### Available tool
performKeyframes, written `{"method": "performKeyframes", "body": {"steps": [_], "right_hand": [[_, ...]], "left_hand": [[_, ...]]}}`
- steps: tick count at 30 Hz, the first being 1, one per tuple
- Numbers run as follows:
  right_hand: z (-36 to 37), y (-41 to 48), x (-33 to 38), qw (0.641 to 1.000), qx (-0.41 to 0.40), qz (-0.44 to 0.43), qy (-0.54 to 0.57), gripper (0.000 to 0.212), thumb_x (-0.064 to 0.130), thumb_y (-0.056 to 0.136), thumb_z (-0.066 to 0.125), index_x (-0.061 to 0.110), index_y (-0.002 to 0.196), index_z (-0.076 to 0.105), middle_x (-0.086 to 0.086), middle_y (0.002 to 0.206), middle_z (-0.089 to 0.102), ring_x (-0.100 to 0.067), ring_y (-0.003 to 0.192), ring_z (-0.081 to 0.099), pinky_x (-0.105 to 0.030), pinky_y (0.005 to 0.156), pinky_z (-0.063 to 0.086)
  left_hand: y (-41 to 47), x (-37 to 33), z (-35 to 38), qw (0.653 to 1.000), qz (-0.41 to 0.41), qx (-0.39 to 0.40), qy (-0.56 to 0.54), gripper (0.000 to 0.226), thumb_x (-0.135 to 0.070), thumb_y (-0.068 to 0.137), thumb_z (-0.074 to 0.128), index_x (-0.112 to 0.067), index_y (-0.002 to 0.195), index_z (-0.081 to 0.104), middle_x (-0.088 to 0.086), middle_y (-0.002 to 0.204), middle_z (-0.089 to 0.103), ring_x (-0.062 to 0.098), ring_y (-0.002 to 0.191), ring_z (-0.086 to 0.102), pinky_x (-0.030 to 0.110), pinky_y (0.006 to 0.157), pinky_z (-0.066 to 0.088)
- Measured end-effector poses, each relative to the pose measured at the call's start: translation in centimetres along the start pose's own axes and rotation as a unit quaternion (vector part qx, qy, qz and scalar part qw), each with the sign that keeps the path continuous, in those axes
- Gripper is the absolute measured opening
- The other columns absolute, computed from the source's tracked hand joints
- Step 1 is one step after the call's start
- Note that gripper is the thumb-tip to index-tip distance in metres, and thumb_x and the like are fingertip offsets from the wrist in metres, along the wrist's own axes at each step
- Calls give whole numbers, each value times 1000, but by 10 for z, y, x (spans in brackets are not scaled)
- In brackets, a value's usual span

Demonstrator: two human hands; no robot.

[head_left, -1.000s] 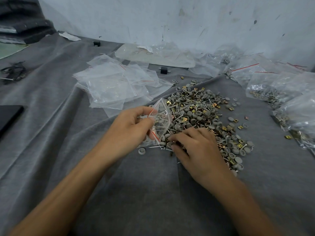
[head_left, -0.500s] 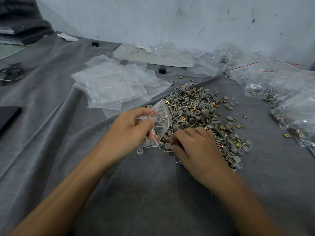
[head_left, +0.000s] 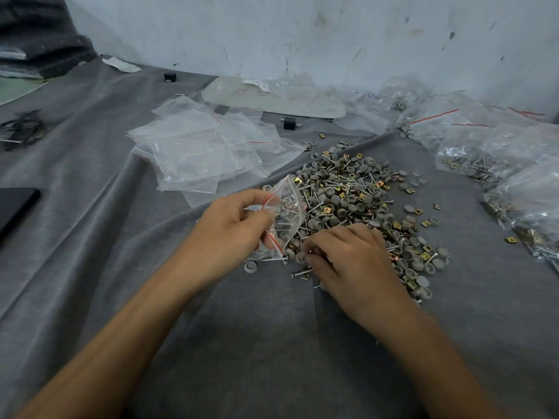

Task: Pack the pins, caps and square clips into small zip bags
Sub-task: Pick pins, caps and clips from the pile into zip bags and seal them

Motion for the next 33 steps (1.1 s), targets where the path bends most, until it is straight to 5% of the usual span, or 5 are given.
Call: {"method": "performKeyframes", "body": {"steps": [13, 19, 28, 31, 33], "right_hand": [[-20, -1, -11, 967, -190, 25, 168, 11, 28, 98, 61, 26, 108, 65, 18, 95, 63, -8, 93, 59, -51, 88, 49], [-11, -1, 0, 976, -159, -11, 146, 14, 26, 97, 64, 23, 109, 70, 10, 98, 67, -13, 94, 61, -47, 87, 46], [-15, 0, -14, 978, -162, 24, 130, 33, 31, 92, 68, 24, 123, 64, 8, 109, 64, -13, 105, 57, -48, 95, 47], [-10, 1, -12, 993, -104, -1, 62, 67, 29, 89, 74, 34, 148, 43, 3, 135, 52, -20, 124, 46, -40, 106, 35], [-5, 1, -9, 996, -84, -31, 26, 63, 26, 88, 74, 36, 144, 46, 1, 138, 49, -24, 127, 45, -40, 103, 32]], "left_hand": [[-7, -7, 15, 997, 41, 57, 33, 21, -40, 92, 54, -47, 107, 67, -2, 68, 73, 34, 65, 65, 53, 65, 54], [-11, -12, 19, 993, 53, 90, 58, 27, -41, 94, 53, -67, 102, 60, -1, 72, 74, 35, 72, 67, 56, 69, 55], [-10, -15, 13, 996, 58, 41, 46, 14, -27, 102, 59, -35, 105, 69, 1, 68, 74, 21, 62, 66, 38, 62, 48], [-14, -20, 19, 991, 74, 92, 58, 21, -37, 101, 58, -29, 115, 72, 8, 72, 74, 38, 71, 68, 49, 64, 52], [-19, -24, 22, 984, 96, 136, 70, 27, -45, 103, 53, -28, 110, 73, 2, 70, 74, 25, 66, 69, 41, 63, 52]]}}
Point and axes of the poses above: each hand's wrist, its own y-axis towards the middle knuckle, its own z-axis out of the palm, x = y × z, the point moved 3 cm from there along y, towards the middle knuckle
